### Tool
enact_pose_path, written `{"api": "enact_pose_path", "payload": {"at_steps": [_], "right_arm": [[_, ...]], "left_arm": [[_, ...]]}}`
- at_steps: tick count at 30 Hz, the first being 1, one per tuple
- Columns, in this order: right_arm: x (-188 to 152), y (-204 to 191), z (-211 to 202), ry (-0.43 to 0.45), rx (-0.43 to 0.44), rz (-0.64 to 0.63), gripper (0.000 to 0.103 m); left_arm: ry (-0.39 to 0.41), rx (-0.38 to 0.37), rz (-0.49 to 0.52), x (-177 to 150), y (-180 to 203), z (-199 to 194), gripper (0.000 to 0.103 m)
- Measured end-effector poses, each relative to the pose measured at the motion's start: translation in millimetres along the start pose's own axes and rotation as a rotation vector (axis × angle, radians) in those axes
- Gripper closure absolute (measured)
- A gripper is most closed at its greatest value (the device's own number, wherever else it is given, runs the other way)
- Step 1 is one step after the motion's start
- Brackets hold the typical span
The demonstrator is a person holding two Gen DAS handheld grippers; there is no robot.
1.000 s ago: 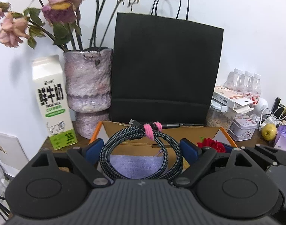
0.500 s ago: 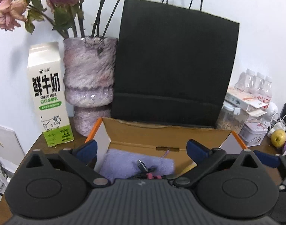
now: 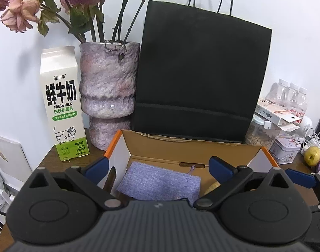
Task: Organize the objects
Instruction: 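Open the left tool to drop the cable into the box while the right tool releases the rose, then withdraw both tools from the box back over the table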
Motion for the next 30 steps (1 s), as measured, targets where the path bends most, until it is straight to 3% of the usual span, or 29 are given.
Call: {"api": "enact_pose_path", "payload": {"at_steps": [17, 30], "right_arm": [[-8, -14, -47, -0.001, 0.026, -0.025, 0.000], [-24, -21, -110, 0.008, 0.033, -0.038, 0.000]], "left_arm": [[0.008, -0.002, -0.017, -7, 2, -56, 0.000], [0.000, 0.010, -0.024, -28, -6, -109, 0.000]]}}
Point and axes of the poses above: each gripper's, at about its wrist camera, not at the fingertips, and z roughly the way its jaws point, y to its right, x to its top, the point moved 4 cm from there along z, roughly the way its jaws point, and after that the axes turned 14 degrees about -z, right-handed, at the moved point
